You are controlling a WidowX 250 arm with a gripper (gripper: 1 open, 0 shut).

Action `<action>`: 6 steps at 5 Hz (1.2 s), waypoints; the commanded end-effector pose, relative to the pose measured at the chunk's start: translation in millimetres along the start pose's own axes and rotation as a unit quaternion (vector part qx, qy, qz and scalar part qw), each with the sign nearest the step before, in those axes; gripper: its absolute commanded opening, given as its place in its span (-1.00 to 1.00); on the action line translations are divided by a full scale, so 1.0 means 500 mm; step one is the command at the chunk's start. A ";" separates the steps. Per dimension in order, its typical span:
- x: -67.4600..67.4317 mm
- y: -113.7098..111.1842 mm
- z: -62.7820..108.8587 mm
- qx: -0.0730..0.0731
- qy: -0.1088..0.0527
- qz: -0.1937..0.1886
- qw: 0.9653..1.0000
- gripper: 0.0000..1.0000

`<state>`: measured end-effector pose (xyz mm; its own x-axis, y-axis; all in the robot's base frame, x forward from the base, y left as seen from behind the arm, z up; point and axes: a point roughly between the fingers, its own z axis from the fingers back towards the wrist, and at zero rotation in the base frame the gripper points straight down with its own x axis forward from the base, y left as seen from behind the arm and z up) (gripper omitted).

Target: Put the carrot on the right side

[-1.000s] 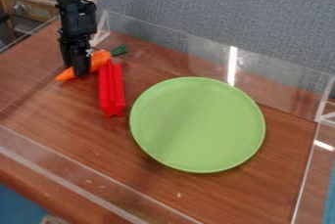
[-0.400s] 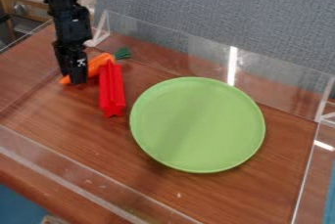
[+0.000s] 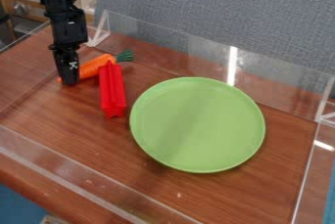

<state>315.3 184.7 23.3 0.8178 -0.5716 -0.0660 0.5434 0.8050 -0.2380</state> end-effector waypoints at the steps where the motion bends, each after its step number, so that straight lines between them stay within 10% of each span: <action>1: 0.001 0.005 0.008 0.004 0.003 -0.022 1.000 -1.00; 6: 0.041 -0.024 0.019 0.018 0.018 -0.087 0.996 -1.00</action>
<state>320.4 171.5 23.7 0.7197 -0.6907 -0.0705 0.6594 0.7118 -0.2420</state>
